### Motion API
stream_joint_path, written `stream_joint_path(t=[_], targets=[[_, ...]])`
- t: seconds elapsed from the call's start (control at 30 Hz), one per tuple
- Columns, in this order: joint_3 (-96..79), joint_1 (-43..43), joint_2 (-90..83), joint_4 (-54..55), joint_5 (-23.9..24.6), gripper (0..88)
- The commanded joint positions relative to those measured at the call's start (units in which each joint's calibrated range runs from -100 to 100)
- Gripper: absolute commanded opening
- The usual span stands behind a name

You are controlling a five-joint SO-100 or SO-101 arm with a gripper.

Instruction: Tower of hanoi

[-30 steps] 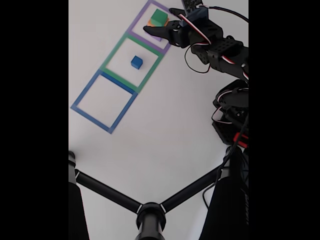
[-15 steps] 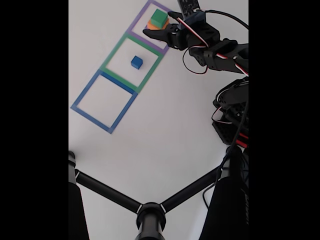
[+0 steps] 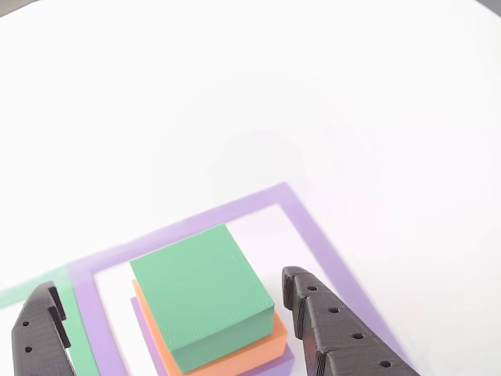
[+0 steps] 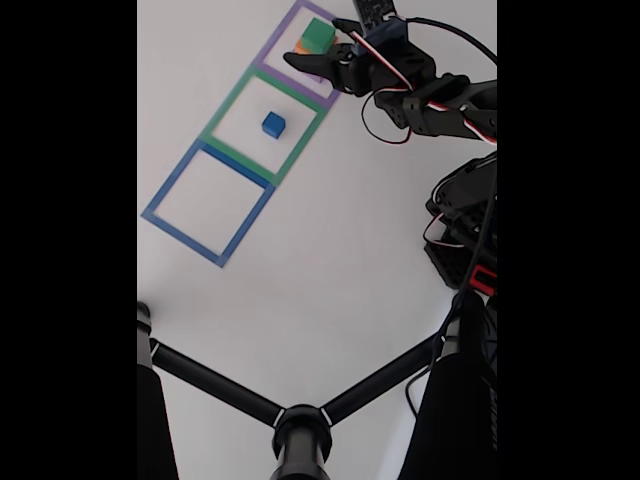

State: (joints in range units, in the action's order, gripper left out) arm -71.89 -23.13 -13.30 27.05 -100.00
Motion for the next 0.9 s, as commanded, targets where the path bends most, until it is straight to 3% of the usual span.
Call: stream_joint_path(t=[0.0,0.87], targets=[[2.2,-0.1,-0.3,1.4,0.0,28.9],[0.3,1.3,-0.1,1.4,0.0,11.7]])
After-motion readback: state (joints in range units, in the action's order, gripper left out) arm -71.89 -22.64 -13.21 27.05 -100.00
